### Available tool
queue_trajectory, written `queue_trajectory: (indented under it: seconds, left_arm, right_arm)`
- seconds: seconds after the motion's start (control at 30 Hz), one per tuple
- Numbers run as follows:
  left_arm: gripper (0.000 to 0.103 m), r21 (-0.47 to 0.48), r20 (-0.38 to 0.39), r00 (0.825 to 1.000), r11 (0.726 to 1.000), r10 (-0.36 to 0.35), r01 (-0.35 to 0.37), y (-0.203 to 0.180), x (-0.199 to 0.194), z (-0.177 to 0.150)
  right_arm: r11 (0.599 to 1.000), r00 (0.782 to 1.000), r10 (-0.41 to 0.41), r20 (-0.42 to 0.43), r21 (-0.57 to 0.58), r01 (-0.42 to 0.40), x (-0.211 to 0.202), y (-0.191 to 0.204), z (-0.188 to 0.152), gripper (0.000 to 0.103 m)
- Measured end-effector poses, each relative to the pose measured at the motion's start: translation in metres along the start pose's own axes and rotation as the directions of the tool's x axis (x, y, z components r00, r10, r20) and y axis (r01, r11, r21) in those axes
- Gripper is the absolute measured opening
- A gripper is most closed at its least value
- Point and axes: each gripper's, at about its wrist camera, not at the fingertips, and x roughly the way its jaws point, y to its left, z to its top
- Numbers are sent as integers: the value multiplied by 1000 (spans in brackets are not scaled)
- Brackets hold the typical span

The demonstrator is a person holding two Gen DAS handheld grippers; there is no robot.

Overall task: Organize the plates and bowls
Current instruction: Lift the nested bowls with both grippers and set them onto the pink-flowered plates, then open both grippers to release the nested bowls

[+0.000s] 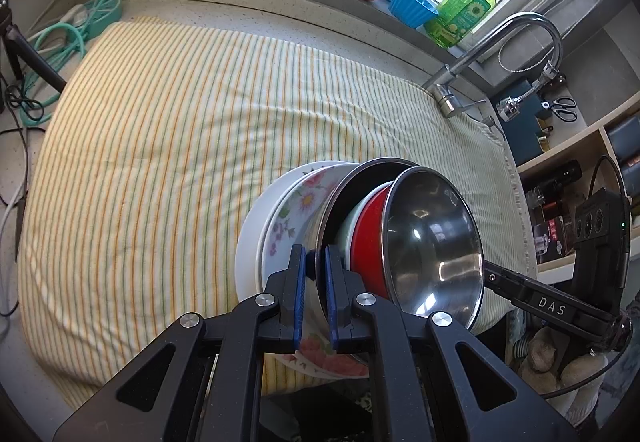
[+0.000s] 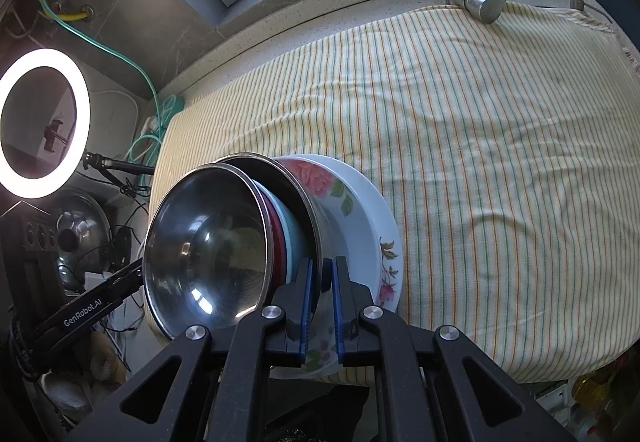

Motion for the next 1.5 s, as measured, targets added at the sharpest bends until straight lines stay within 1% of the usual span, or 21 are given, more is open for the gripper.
queue_trajectory:
  seconds: [0.43,0.5,0.73,0.87,0.9,1.03,1.2,1.27,1.3,1.33,1.47,1.5]
  left_arm:
    - [8,11,-6,1000,1000,-2,2,-2,-2,-1]
    - [10,14,-3,1000,1000,7,-7,-1,-3,-1]
    - [12,29,12,1000,999,29,-30,-2,-8,-3]
    - [12,36,21,999,999,38,-39,-3,-12,-5]
    - [14,37,24,999,998,43,-44,-3,-13,-5]
    - [14,33,36,998,998,55,-56,1,-17,-6]
    - [14,32,54,996,997,70,-72,3,-23,-8]
    - [16,36,63,995,996,75,-77,4,-27,-8]
    - [18,38,69,995,996,77,-80,4,-29,-9]
    - [19,40,75,994,996,80,-83,3,-31,-9]
    - [22,48,103,991,995,88,-93,3,-41,-11]
    - [25,52,109,990,994,89,-95,2,-43,-12]
  right_arm:
    - [1000,1000,3,-1,-4,-3,1,3,0,11]
    - [1000,1000,1,2,-7,-1,0,4,-1,11]
    - [1000,1000,-16,16,-17,16,-5,4,-1,11]
    - [1000,999,-25,26,-18,26,-9,3,-2,13]
    - [1000,999,-25,29,-17,26,-11,3,-3,14]
    - [999,998,-31,51,-15,31,-17,3,-5,19]
    - [999,996,-32,77,-19,34,-26,7,-7,20]
    - [999,996,-36,86,-25,38,-29,9,-8,20]
    - [999,995,-36,91,-26,38,-30,10,-9,21]
    - [999,995,-37,97,-30,40,-32,11,-10,24]
    - [997,990,-56,128,-46,62,-39,15,-15,27]
    - [997,989,-59,136,-47,66,-41,16,-17,28]
